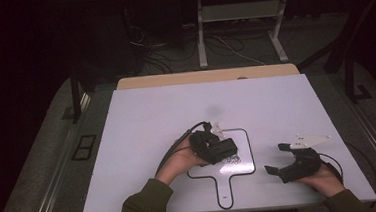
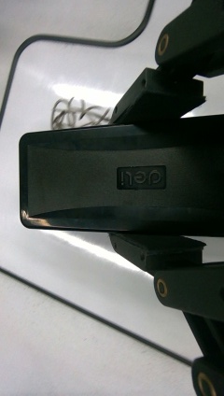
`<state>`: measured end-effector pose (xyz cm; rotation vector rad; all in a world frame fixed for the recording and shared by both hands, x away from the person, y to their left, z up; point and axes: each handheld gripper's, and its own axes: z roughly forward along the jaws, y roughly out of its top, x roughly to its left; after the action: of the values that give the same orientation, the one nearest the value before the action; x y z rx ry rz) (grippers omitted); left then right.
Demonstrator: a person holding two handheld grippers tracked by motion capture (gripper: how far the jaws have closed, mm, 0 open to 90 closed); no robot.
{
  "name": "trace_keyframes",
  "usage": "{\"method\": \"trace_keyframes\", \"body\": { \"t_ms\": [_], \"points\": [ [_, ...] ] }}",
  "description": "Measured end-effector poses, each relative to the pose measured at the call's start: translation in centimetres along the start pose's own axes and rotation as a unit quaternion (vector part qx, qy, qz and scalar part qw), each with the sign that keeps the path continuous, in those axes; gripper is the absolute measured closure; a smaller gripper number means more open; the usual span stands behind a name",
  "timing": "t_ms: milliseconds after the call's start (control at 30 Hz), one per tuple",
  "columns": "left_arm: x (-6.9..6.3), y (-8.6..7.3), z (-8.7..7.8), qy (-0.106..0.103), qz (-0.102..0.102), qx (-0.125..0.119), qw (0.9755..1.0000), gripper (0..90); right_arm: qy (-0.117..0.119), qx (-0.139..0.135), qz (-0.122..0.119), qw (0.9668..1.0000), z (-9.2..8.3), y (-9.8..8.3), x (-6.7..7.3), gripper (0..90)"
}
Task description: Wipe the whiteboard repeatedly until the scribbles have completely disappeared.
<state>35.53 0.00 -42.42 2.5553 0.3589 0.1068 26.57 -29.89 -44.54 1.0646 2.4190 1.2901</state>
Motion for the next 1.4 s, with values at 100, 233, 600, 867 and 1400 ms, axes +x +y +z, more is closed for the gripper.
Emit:
{"method": "trace_keyframes", "body": {
  "t_ms": [100, 233, 600, 867, 1400],
  "points": [
    [0.2, 0.5, 0.3, -0.001, -0.001, 0.000, 1.0000, 39.6, 0.000, 0.001, 0.000, 1.0000, 0.0, 0.0, -0.1, 0.0],
    [-0.2, 1.2, 0.7, -0.003, 0.016, 0.001, 0.9999, 39.6, -0.001, -0.001, 0.002, 1.0000, -0.1, 0.0, -0.1, 0.0],
    [-2.9, 2.0, 1.5, -0.031, 0.031, -0.001, 0.9990, 39.7, 0.000, 0.000, 0.000, 1.0000, -0.1, 0.0, 0.0, 0.0],
    [-0.6, 1.5, 1.0, -0.008, 0.015, -0.001, 0.9999, 39.7, -0.002, -0.002, 0.001, 1.0000, -0.2, 0.0, -0.1, 0.0],
    [-2.8, 2.8, 2.0, -0.032, 0.037, -0.005, 0.9988, 39.6, -0.001, 0.002, -0.004, 1.0000, 0.0, 0.0, 0.0, 0.0]
  ]
}}
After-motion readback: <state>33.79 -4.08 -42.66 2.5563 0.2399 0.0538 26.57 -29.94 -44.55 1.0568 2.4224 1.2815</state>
